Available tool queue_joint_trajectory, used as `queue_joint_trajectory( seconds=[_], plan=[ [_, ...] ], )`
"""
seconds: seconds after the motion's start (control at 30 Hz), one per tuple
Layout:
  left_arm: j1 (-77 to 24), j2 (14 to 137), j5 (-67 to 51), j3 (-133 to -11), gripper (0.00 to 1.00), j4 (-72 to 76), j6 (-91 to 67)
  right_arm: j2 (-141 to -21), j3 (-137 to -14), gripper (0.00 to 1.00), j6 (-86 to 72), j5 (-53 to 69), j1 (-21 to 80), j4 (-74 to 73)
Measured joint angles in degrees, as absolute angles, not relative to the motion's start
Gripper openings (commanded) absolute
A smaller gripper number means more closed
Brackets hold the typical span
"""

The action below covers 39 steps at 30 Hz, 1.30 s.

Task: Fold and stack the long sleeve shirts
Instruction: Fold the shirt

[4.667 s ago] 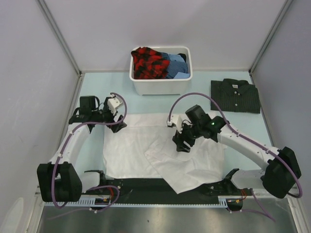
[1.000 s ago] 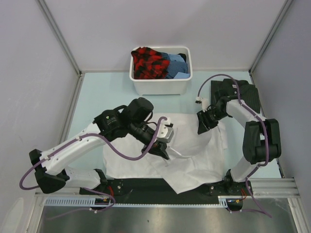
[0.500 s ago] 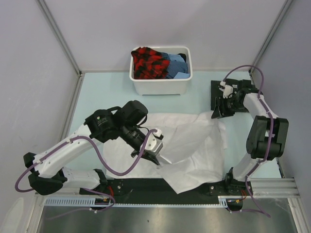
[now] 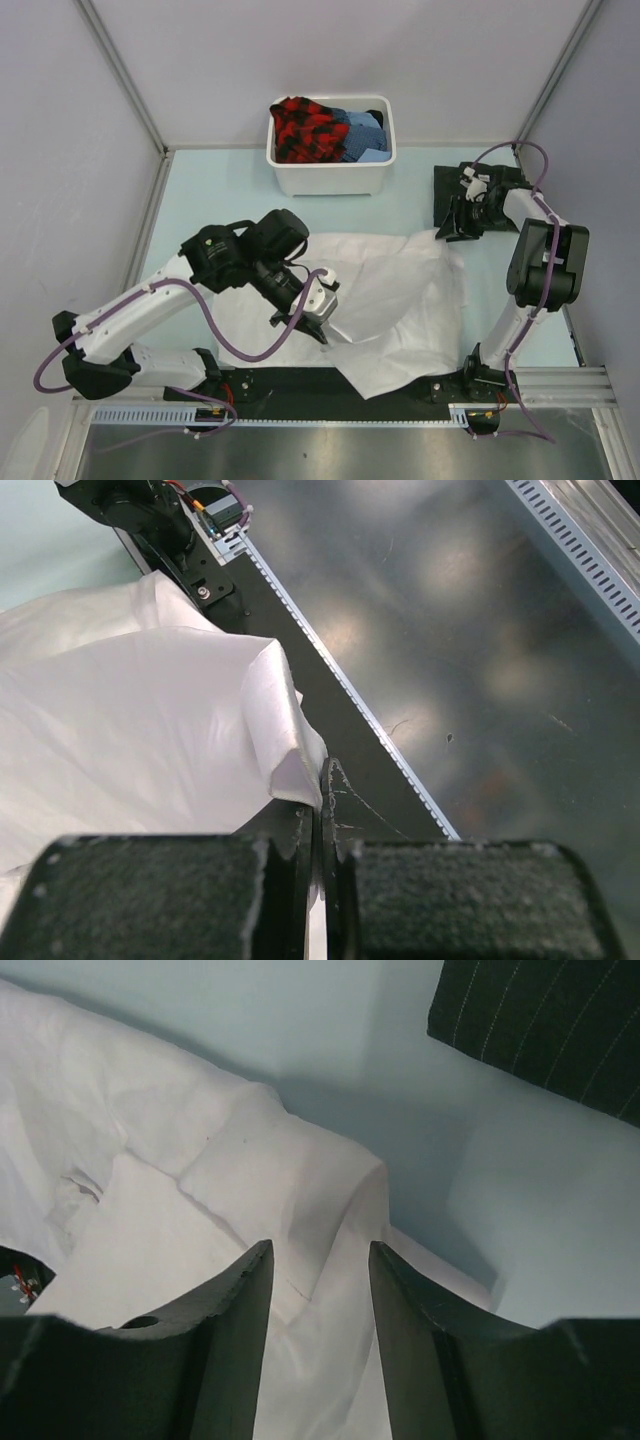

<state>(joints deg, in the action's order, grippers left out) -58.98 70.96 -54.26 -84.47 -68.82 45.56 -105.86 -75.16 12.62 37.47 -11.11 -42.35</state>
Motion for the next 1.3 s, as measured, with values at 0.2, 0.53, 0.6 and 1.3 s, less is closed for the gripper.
queue_joint_trajectory(
  seconds=[0.2,0.53,0.6,1.3],
  plan=[
    [-59.00,71.72,-54.24,-84.95,0.00,-69.91,45.56,-109.47,-76.66,0.31,9.93,41.25,-11.09,-40.27],
    [-59.02,72.97,-54.17,-86.11,0.00,-70.72,45.47,-111.44,-77.78,0.00,9.61,41.78,-12.47,-40.32],
    [-59.00,73.21,-54.17,-86.11,0.00,-70.85,45.47,-111.42,-77.65,0.00,10.46,41.41,-13.34,-40.95],
    [-31.79,76.40,-55.22,-72.55,0.00,-56.27,28.88,-108.64,-78.72,0.37,14.50,37.93,-13.32,-47.92]
  ],
)
